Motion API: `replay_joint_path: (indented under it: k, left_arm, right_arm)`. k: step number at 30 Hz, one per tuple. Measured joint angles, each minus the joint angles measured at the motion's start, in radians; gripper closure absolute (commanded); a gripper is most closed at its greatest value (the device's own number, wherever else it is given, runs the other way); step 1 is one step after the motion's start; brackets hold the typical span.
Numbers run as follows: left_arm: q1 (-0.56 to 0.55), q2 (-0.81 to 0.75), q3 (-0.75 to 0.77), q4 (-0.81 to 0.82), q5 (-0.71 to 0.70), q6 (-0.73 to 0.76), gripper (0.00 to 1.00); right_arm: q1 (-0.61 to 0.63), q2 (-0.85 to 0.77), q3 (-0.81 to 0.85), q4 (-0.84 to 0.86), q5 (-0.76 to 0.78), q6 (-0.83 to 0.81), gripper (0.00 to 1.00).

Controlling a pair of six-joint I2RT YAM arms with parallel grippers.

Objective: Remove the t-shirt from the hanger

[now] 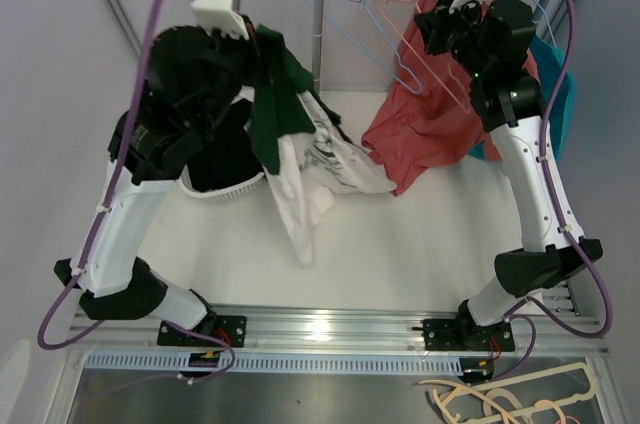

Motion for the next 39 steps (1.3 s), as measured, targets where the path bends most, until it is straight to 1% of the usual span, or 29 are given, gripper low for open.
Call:
replay_joint_path:
  k: [1, 3, 8, 15, 16, 19, 20, 23, 25, 27, 30, 32, 34, 37, 39]
  left_arm:
    - [0.021, 0.026, 0.076, -0.005, -0.013, 0.016, 0.99]
    - [0.052, 0.055, 0.159, 0.041, -0.034, 0.050, 0.99]
    - [0.146, 0.085, 0.174, 0.213, -0.056, 0.139, 0.99]
    - [0.230, 0.219, 0.180, 0.467, -0.088, 0.275, 0.99]
    - [0.243, 0.241, 0.199, 0.480, -0.088, 0.285, 0.99]
    - [0.297, 0.358, 0.340, 0.527, -0.072, 0.323, 0.99]
    - [0.317, 0.381, 0.364, 0.557, -0.068, 0.339, 0.99]
    - [0.372, 0.396, 0.357, 0.626, -0.066, 0.369, 0.99]
    - [0.415, 0.392, 0.336, 0.662, -0.073, 0.353, 0.99]
    - [0.468, 0.369, 0.263, 0.688, -0.086, 0.304, 0.99]
    - [0.557, 0.347, 0.146, 0.688, -0.117, 0.204, 0.99]
    - [0.598, 0.352, 0.096, 0.657, -0.151, 0.153, 0.99]
    - [0.618, 0.376, 0.083, 0.610, -0.186, 0.119, 0.99]
    - [0.618, 0.401, 0.072, 0.528, -0.203, 0.052, 0.99]
    - [0.616, 0.396, 0.020, 0.490, -0.204, -0.007, 0.99]
  right_arm:
    - [-0.012, 0.010, 0.010, 0.007, -0.021, -0.004, 1.00]
    - [-0.032, 0.023, 0.022, 0.023, -0.053, -0.004, 1.00]
    - [-0.091, 0.071, 0.075, 0.064, -0.120, 0.006, 1.00]
    - [-0.127, 0.188, 0.191, 0.093, -0.181, 0.030, 1.00]
    - [-0.128, 0.208, 0.205, 0.093, -0.191, 0.031, 1.00]
    - [-0.130, 0.274, 0.267, 0.094, -0.222, 0.044, 1.00]
    - [-0.130, 0.296, 0.285, 0.093, -0.234, 0.051, 1.00]
    - [-0.130, 0.340, 0.309, 0.098, -0.262, 0.077, 1.00]
    - [-0.130, 0.356, 0.310, 0.100, -0.276, 0.089, 1.00]
    - [-0.124, 0.364, 0.305, 0.103, -0.278, 0.095, 1.00]
    - [-0.106, 0.365, 0.291, 0.104, -0.258, 0.086, 1.00]
    - [-0.082, 0.365, 0.287, 0.104, -0.238, 0.074, 1.00]
    - [-0.052, 0.365, 0.282, 0.105, -0.219, 0.063, 1.00]
    - [-0.010, 0.361, 0.254, 0.115, -0.190, 0.051, 1.00]
    - [0.014, 0.359, 0.230, 0.119, -0.174, 0.048, 1.00]
